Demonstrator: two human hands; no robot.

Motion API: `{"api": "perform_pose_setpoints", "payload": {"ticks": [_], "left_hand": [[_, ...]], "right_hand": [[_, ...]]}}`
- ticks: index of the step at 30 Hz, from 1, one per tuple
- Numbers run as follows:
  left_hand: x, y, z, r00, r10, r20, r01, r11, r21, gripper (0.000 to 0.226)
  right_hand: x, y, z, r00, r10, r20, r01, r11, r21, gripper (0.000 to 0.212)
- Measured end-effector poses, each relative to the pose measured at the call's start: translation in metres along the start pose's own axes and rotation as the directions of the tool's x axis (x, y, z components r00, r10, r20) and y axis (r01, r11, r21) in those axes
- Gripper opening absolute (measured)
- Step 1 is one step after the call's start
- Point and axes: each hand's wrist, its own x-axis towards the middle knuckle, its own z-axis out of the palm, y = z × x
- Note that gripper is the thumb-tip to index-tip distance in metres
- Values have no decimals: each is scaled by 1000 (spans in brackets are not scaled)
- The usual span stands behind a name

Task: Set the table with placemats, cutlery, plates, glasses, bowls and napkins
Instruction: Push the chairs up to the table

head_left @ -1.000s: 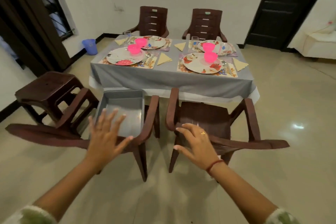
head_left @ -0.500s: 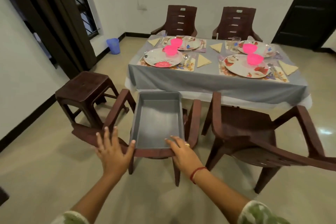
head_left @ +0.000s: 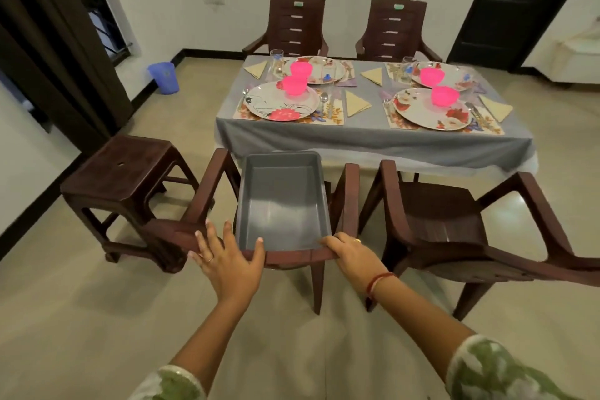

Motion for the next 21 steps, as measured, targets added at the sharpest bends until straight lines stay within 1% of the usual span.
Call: {"api": "perform_pose_setpoints", "payload": {"ticks": [3,4,5,7,8,9,11,13,15,18,21], "left_hand": [[-1,-1,0,1000,-8,11,9,1000,-5,78],[-2,-1,0,1000,-14,19,14,1000,-1,77],[-3,-1,-2,999,-20,38,20,1000,2,76],[-3,2,-6,995,-45,91,44,999,18,78],[-3,4,-10,994,-40,102,37,999,29,81],[-2,6,-12,996,-5,94,2,999,38,82],[-6,15,-17,991,130,27,-131,991,19,81],[-16,30,-18,957,282,-62,-284,958,-28,80],[-35,50,-15,914,391,-110,-401,912,-92,79],[-66,80,-2,868,487,-96,-496,853,-162,78],[-91,112,20,847,531,-22,-517,814,-264,77]], "right_hand": [[-1,-3,-1,1000,17,9,-17,1000,-9,34],[-2,-4,-2,1000,14,16,-13,999,-34,38],[-4,-5,-5,999,10,36,-8,998,-69,48],[-12,-6,-15,997,-15,70,24,992,-123,73],[-19,-7,-21,999,-35,34,39,991,-127,81],[-26,-7,-28,998,-50,-37,46,993,-105,84],[-45,-3,-38,975,-30,-222,25,999,-28,80],[-62,9,-45,917,17,-399,-6,1000,27,71],[-82,25,-52,843,65,-534,-35,997,66,63],[-114,46,-67,734,117,-669,-84,993,81,54],[-148,73,-85,644,163,-747,-167,983,70,51]]}}
